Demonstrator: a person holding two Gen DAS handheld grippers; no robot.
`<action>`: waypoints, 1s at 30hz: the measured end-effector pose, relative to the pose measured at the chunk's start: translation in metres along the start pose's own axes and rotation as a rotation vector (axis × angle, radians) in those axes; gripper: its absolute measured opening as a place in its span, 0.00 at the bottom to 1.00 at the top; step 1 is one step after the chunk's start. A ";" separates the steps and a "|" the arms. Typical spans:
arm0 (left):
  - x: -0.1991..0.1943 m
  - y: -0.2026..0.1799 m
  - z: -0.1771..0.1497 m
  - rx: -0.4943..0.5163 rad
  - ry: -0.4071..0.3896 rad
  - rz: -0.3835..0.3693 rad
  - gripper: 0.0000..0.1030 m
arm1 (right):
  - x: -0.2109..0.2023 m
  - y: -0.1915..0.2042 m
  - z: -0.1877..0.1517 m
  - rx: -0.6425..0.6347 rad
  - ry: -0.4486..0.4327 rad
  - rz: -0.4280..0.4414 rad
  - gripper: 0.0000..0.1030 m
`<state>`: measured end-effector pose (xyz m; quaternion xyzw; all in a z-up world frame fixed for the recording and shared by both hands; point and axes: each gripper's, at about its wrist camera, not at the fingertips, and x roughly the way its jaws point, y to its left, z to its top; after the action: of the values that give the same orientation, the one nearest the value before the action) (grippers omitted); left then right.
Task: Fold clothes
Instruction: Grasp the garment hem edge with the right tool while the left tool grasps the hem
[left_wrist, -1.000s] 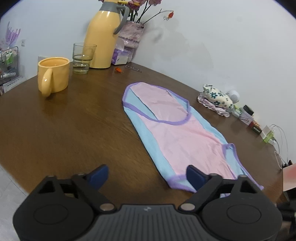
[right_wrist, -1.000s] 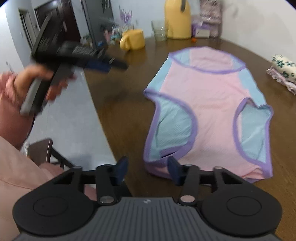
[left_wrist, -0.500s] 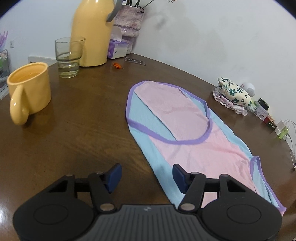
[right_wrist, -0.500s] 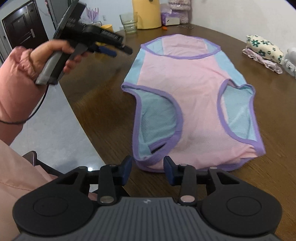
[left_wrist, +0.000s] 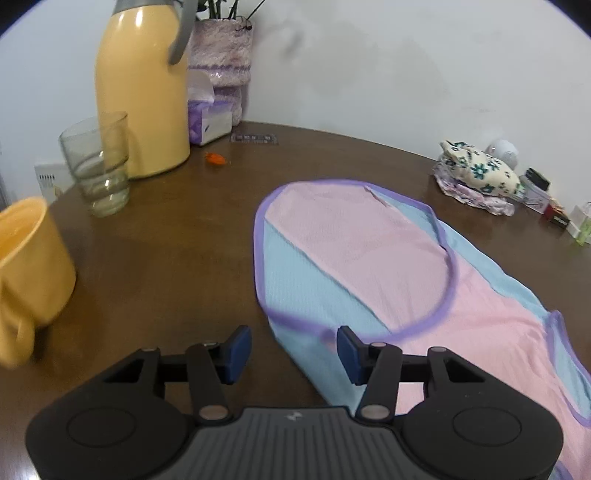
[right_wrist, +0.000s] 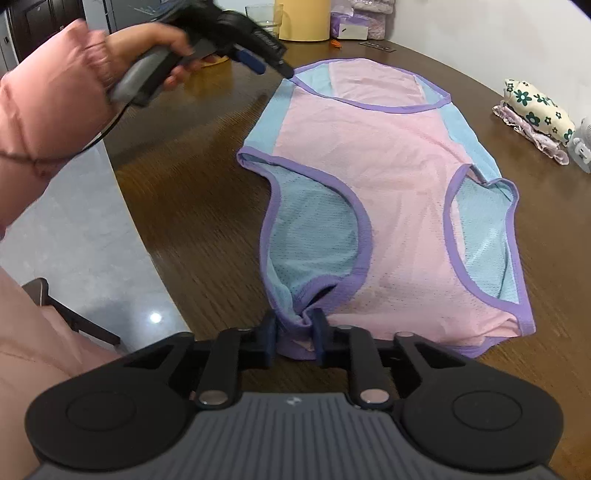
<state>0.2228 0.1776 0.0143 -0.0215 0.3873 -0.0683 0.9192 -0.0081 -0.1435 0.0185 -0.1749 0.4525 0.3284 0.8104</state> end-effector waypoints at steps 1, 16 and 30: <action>0.004 -0.003 0.003 0.019 -0.015 0.000 0.42 | 0.000 -0.001 0.000 -0.002 0.002 0.000 0.13; 0.014 -0.030 -0.013 0.212 0.060 0.056 0.10 | -0.007 -0.038 -0.014 -0.044 0.020 -0.021 0.11; -0.079 -0.106 -0.119 0.396 0.115 0.196 0.03 | -0.032 -0.121 -0.053 -0.077 0.043 -0.094 0.11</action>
<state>0.0719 0.0852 -0.0030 0.2008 0.4184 -0.0545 0.8841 0.0312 -0.2738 0.0156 -0.2339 0.4482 0.3033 0.8077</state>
